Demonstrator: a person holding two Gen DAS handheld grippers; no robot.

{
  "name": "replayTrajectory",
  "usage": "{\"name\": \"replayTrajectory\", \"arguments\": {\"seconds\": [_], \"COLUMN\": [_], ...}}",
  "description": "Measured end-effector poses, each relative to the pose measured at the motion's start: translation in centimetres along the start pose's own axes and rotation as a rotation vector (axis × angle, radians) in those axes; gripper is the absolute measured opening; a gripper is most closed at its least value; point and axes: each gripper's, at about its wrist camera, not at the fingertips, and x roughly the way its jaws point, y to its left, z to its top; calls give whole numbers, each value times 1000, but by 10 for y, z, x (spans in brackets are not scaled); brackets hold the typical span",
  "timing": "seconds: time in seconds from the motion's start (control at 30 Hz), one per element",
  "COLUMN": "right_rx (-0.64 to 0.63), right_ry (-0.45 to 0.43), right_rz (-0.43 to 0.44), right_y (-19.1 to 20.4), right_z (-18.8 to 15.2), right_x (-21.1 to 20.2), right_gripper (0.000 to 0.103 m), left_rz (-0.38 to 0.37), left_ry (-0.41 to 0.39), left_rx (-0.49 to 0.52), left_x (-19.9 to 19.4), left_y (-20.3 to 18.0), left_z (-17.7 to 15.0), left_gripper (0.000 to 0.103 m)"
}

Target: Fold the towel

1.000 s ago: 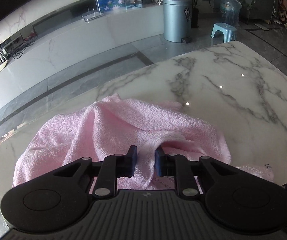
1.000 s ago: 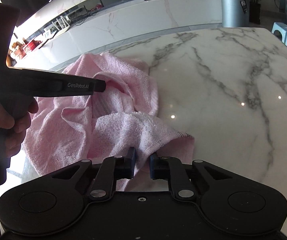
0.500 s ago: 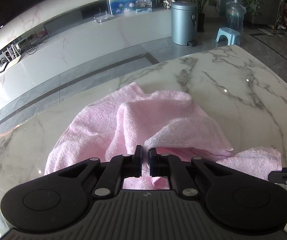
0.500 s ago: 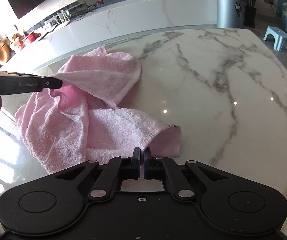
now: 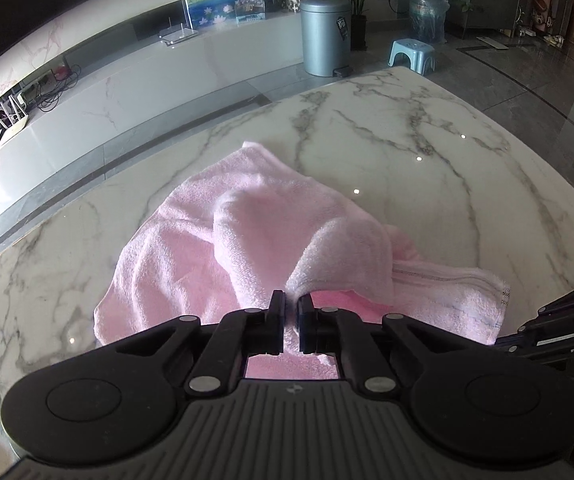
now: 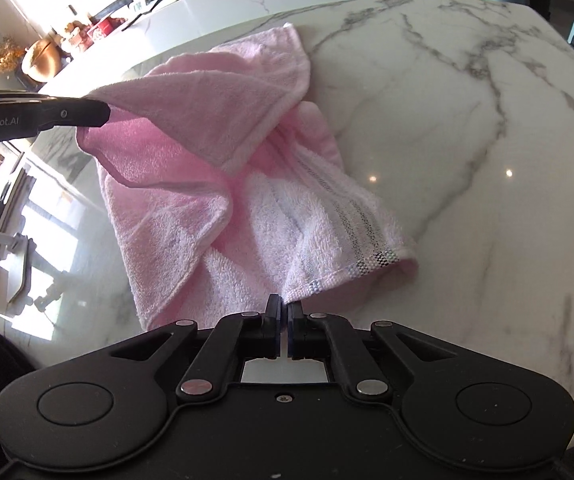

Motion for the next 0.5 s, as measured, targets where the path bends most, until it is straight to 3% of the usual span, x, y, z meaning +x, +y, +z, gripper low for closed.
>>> {"name": "replayTrajectory", "arguments": {"seconds": [0.27,0.5], "right_rx": [-31,-123], "right_ry": [41,-39], "right_rz": [13,-14], "right_y": [3,-12], "right_z": [-12,28], "right_x": [-18,-71], "right_gripper": [14,29], "left_rz": [7,9], "left_ry": [46,24], "left_rx": [-33,-60], "left_x": [9,4], "left_y": [-5,-3], "left_z": [-29,-35], "left_gripper": [5,5]}}
